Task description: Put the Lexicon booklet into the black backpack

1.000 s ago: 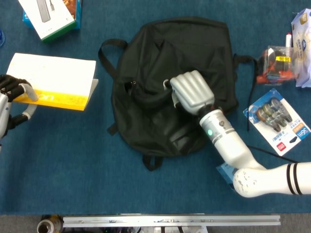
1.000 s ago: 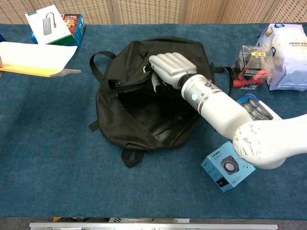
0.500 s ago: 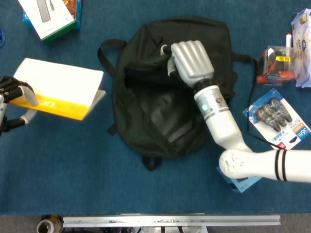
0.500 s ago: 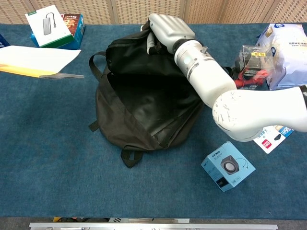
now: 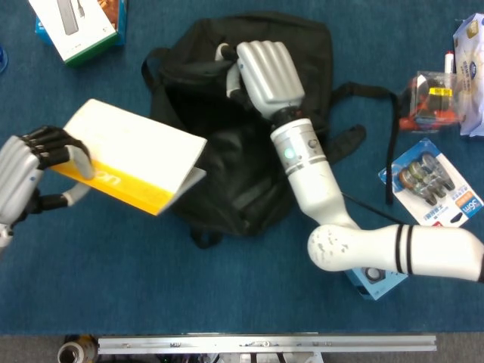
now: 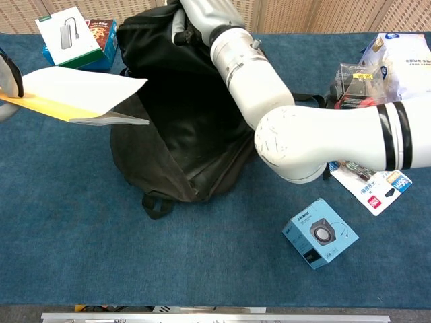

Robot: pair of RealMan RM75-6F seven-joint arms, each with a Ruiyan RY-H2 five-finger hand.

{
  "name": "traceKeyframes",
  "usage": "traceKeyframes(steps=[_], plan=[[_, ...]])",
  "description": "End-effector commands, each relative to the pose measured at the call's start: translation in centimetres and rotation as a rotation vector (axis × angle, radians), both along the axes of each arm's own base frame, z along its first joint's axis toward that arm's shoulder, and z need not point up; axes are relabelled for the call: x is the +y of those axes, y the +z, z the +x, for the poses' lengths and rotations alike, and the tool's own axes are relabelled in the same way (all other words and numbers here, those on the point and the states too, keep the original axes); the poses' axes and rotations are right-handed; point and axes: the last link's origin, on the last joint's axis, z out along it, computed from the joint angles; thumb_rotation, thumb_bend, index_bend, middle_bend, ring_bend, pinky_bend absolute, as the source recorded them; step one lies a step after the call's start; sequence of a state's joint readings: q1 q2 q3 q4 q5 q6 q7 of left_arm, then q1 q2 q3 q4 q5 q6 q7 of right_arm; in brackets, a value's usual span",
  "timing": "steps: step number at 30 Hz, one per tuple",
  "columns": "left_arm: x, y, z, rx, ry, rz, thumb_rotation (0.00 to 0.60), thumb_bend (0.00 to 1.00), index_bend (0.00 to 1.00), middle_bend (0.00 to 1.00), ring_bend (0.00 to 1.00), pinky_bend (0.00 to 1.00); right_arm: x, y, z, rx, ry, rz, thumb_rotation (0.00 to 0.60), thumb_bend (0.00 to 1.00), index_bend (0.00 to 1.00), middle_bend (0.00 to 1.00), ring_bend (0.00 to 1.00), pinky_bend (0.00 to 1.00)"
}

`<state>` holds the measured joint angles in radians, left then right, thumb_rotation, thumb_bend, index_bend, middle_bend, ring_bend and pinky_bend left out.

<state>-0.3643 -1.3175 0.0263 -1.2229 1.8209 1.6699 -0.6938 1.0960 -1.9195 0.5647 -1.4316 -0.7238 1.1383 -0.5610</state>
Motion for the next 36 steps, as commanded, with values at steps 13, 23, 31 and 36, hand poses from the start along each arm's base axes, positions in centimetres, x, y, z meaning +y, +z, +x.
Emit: traceKeyframes(steps=[13, 23, 31, 36], plan=[[1.8, -3.5, 2.9, 0.008, -0.063, -0.088, 0.6, 0.32, 0.65, 0.62, 0.49, 0.43, 0.0, -1.3, 3.6, -0.107, -0.027, 0.06, 0.6, 1.0, 0.69, 0.62, 0.61, 0.79], [2.1, -5.1, 4.3, 0.006, -0.101, -0.113, 0.6, 0.32, 0.65, 0.62, 0.49, 0.43, -0.4, -1.7, 4.5, -0.147, -0.05, 0.084, 0.6, 0.99, 0.69, 0.62, 0.61, 0.79], [1.3, -5.0, 5.1, -0.043, -0.135, -0.128, 0.6, 0.32, 0.65, 0.62, 0.49, 0.43, -1.2, -1.8, 4.6, -0.161, -0.071, 0.086, 0.6, 0.99, 0.69, 0.62, 0.61, 0.79], [1.3, -5.6, 5.9, -0.059, -0.152, -0.151, 0.6, 0.32, 0.66, 0.62, 0.49, 0.43, -1.3, -1.9, 4.7, -0.175, -0.08, 0.094, 0.6, 0.99, 0.69, 0.62, 0.61, 0.79]])
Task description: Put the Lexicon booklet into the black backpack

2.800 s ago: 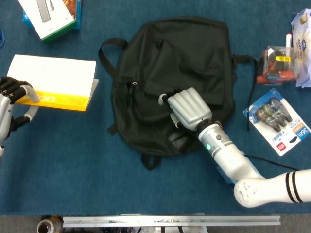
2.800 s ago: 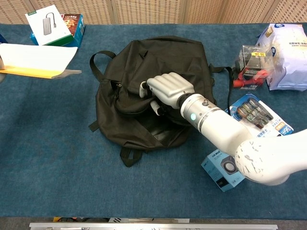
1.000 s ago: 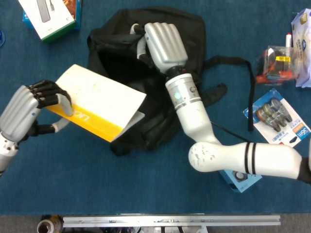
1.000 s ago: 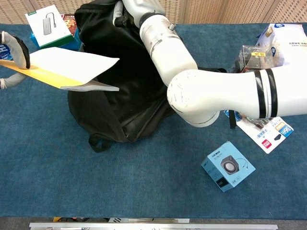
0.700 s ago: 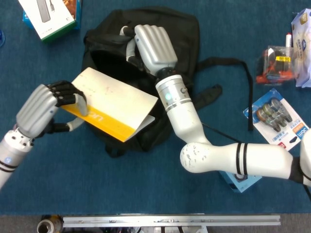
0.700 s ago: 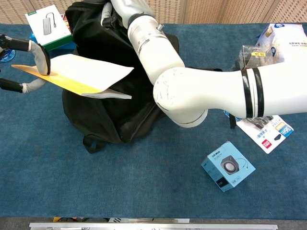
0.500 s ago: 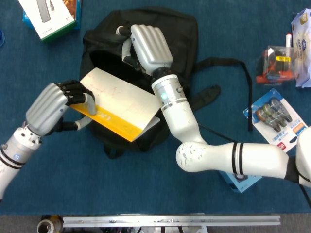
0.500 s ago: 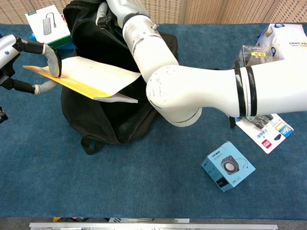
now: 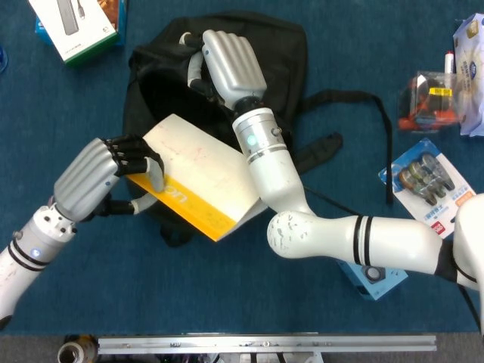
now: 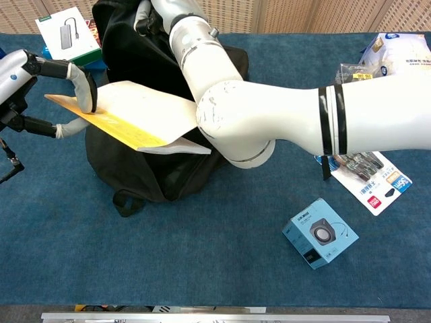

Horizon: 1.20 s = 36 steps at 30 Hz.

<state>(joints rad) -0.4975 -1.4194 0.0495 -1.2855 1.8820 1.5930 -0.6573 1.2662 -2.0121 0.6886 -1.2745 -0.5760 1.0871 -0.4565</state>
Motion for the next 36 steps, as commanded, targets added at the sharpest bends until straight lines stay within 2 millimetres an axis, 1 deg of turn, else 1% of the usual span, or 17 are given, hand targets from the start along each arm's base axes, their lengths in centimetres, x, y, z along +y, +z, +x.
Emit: traceKeyframes(steps=[1, 5, 10, 15, 18, 27, 36], plan=[[0.2, -0.6, 0.5, -0.004, -0.006, -0.014, 0.6, 0.32, 0.66, 0.62, 0.49, 0.43, -0.1, 0.0, 0.1, -0.009, -0.005, 0.003, 0.6, 0.99, 0.69, 0.62, 0.61, 0.79], [0.8, -1.6, 1.0, -0.01, -0.004, -0.029, 0.6, 0.32, 0.66, 0.62, 0.49, 0.43, -0.1, 0.0, 0.1, -0.022, -0.013, 0.014, 0.6, 0.99, 0.69, 0.62, 0.61, 0.79], [2.2, -2.7, 1.3, -0.005, 0.014, -0.023, 0.6, 0.32, 0.66, 0.62, 0.49, 0.43, -0.1, 0.1, 0.1, -0.032, -0.016, 0.031, 0.6, 0.99, 0.69, 0.62, 0.61, 0.79], [3.6, -3.2, 0.9, 0.008, 0.061, 0.003, 0.6, 0.32, 0.66, 0.62, 0.49, 0.43, -0.1, 0.2, 0.2, -0.046, -0.019, 0.046, 0.6, 0.99, 0.69, 0.62, 0.61, 0.79], [4.0, -3.4, 0.3, 0.023, 0.089, 0.034, 0.6, 0.32, 0.66, 0.63, 0.49, 0.43, -0.1, 0.3, 0.3, -0.057, -0.022, 0.054, 0.6, 0.99, 0.69, 0.62, 0.61, 0.79], [3.8, -4.2, -1.3, 0.082, 0.158, 0.132, 0.6, 0.32, 0.66, 0.63, 0.49, 0.43, -0.2, 0.4, 0.6, -0.09, -0.04, 0.069, 0.6, 0.99, 0.69, 0.61, 0.61, 0.79], [3.3, -5.2, -1.5, 0.104, 0.221, 0.206, 0.6, 0.32, 0.66, 0.63, 0.49, 0.43, -0.2, 0.4, 1.0, -0.129, -0.058, 0.077, 0.6, 0.99, 0.69, 0.61, 0.61, 0.79]])
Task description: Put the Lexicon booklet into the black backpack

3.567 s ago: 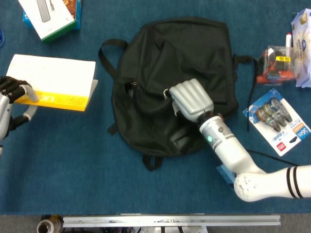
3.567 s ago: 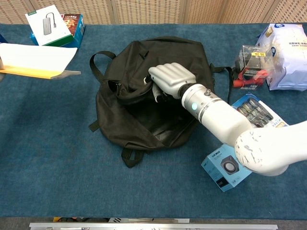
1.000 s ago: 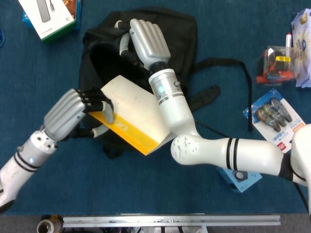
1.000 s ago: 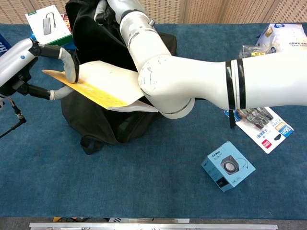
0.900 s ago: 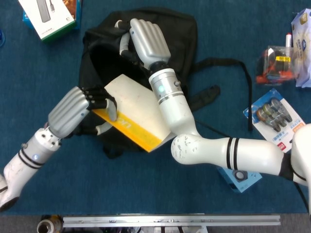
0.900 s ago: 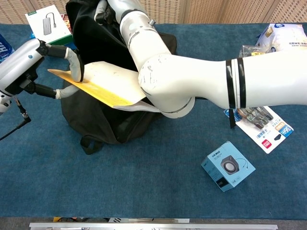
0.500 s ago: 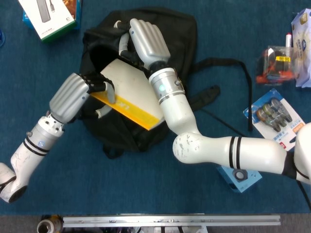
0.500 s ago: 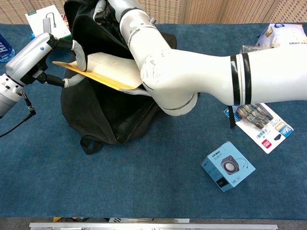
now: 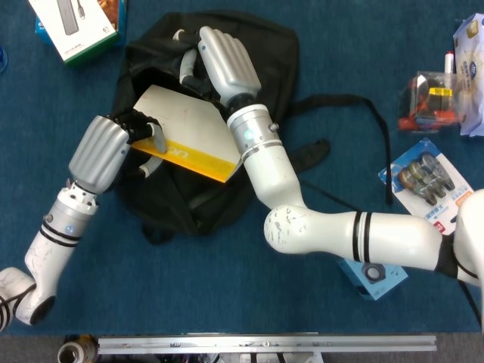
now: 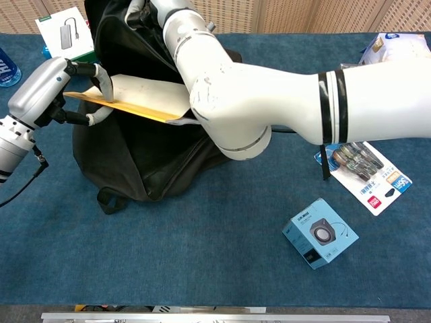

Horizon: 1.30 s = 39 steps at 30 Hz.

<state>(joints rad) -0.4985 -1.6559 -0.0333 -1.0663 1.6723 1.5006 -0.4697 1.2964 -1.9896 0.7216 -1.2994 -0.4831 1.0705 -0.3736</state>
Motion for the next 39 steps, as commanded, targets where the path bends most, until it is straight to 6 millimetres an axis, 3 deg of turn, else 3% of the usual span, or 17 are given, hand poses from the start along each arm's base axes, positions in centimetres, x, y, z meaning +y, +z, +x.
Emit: traceKeyframes(steps=[1, 30, 39], plan=[[-0.2, -0.3, 0.0, -0.003, 0.024, 0.019, 0.6, 0.32, 0.66, 0.63, 0.49, 0.43, 0.0, 0.0, 0.0, -0.008, -0.008, 0.002, 0.6, 0.99, 0.69, 0.61, 0.61, 0.79], [-1.6, -3.6, 2.0, 0.102, 0.171, 0.11, 0.6, 0.32, 0.66, 0.63, 0.49, 0.44, 0.4, -0.4, 0.5, -0.037, -0.025, 0.007, 0.6, 0.98, 0.69, 0.59, 0.61, 0.79], [-1.2, -4.6, 2.6, 0.122, 0.188, 0.115, 0.6, 0.32, 0.66, 0.63, 0.49, 0.44, 0.6, -0.4, 0.8, -0.054, -0.032, 0.008, 0.6, 0.98, 0.69, 0.59, 0.61, 0.79]])
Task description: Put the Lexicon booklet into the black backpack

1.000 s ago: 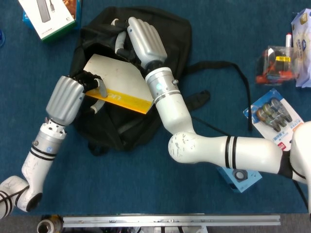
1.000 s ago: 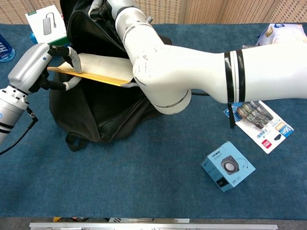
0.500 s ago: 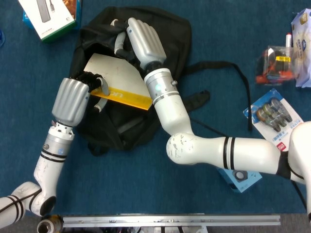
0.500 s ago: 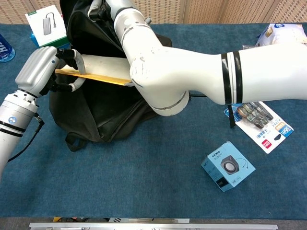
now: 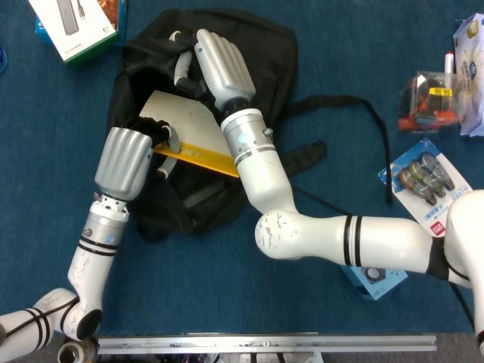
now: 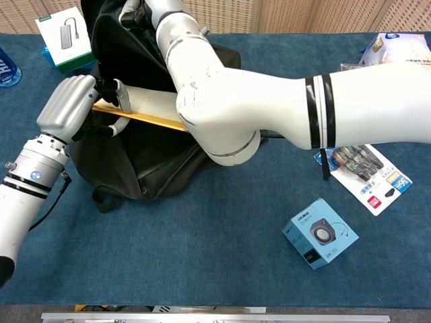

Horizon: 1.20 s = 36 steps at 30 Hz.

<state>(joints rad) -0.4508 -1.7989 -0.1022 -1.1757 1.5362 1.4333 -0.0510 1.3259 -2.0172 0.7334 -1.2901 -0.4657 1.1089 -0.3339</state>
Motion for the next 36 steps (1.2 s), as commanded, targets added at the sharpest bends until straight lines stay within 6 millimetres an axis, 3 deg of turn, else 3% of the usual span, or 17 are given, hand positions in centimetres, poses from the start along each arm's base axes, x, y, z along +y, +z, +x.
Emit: traceKeyframes(steps=[1, 24, 26, 32, 36], plan=[[0.3, -0.2, 0.2, -0.003, 0.013, 0.011, 0.6, 0.32, 0.66, 0.63, 0.49, 0.44, 0.0, 0.0, 0.0, -0.004, -0.003, 0.0, 0.6, 0.98, 0.69, 0.59, 0.61, 0.79], [1.6, -3.3, 1.3, 0.049, 0.056, -0.009, 0.6, 0.32, 0.66, 0.63, 0.48, 0.44, -0.1, 0.1, 0.2, -0.019, -0.017, 0.019, 0.6, 0.98, 0.69, 0.59, 0.61, 0.79], [1.5, -3.4, 1.0, 0.061, 0.063, -0.009, 0.6, 0.32, 0.62, 0.6, 0.48, 0.44, -0.1, 0.1, 0.1, -0.018, -0.019, 0.017, 0.6, 0.98, 0.69, 0.59, 0.61, 0.79], [1.2, -2.9, 0.4, 0.085, 0.078, 0.003, 0.597, 0.26, 0.42, 0.39, 0.36, 0.44, -0.2, 0.2, -0.1, -0.017, -0.021, 0.015, 0.6, 0.98, 0.69, 0.59, 0.61, 0.79], [1.1, -2.3, 0.5, 0.076, 0.084, 0.012, 0.519, 0.24, 0.33, 0.29, 0.28, 0.44, -0.1, 0.1, -0.1, -0.016, -0.019, 0.017, 0.6, 0.98, 0.69, 0.59, 0.61, 0.79]])
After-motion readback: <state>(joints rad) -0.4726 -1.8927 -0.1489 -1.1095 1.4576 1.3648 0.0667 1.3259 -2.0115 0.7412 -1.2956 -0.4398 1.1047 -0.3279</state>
